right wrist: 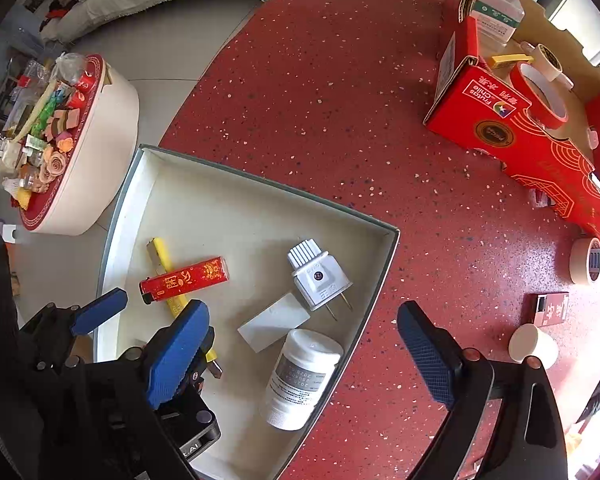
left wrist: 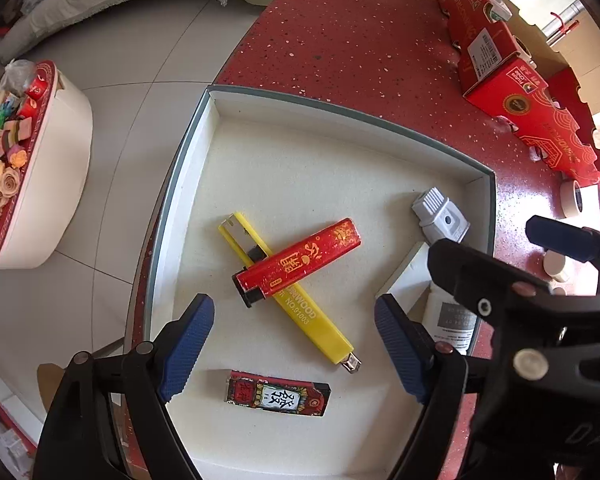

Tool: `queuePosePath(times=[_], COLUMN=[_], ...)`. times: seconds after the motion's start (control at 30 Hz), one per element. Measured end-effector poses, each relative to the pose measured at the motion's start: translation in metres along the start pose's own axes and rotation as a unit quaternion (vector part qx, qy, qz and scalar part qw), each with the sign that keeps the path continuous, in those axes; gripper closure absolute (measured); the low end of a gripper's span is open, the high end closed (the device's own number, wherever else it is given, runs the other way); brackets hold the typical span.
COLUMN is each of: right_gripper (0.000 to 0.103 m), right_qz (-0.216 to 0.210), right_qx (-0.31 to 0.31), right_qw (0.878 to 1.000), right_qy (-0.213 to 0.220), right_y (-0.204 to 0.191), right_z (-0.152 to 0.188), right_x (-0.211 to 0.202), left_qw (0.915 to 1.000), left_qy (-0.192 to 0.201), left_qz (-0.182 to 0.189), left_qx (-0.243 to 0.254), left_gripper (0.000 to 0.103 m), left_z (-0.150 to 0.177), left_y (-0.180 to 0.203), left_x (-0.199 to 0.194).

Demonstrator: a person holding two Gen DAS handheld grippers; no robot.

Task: Organize rigid objects
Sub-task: 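Open left gripper to drop the lighter while right gripper releases the plug into the tray, then move left gripper to the orange-label pill bottle while right gripper approaches the metal hose clamp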

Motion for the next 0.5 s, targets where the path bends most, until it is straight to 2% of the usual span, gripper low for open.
queuePosePath(times=[0.03, 0.07, 0.17, 0.27, 0.37, 0.5], right_gripper=[0.007, 0.007, 0.001, 0.001, 0.001, 0.001], right_qz=[0.007, 0.013, 0.008, -0.002, -0.002, -0.007], right_qx=[0.0, 0.0, 0.016, 0.044, 0.085, 0.148], right_qw=[1.0, 1.0, 1.0, 0.999, 0.996, 0.989], right_qy=[0.0, -0.001, 0.002, 0.008, 0.018, 0.012], right_y=[0.002, 0.004, 0.011, 0.019, 0.025, 0.04], right_z=[0.002, 0.003, 0.017, 0.04, 0.074, 0.139], right_x=[-0.002, -0.005, -0.012, -0.023, -0.038, -0.05], left_qw=[1.0, 1.0, 1.0, 0.9998, 0.9995, 0.9978], left_qy=[0.002, 0.005, 0.004, 0.009, 0.01, -0.024], left_qz=[-0.002, -0.001, -0.004, 0.0, 0.002, 0.02], left_qx=[0.004, 0.005, 0.007, 0.016, 0.029, 0.059], left_gripper=[0.002, 0.001, 0.0, 0.0, 0.0, 0.0], left_z=[0.001, 0.001, 0.01, 0.022, 0.039, 0.069], left_y=[0.0, -0.001, 0.001, 0.003, 0.008, 0.035], left_x=[-0.001, -0.003, -0.003, -0.006, -0.008, -0.009])
Point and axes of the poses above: each gripper's, at about its wrist camera, not at the fingertips, and x roughly the way its jaws point, y to its right, z to its underside, the point moved 10 cm from there along x, roughly the way its jaws point, and after that the axes turned 9 degrees about -x, right-handed, at the moved point
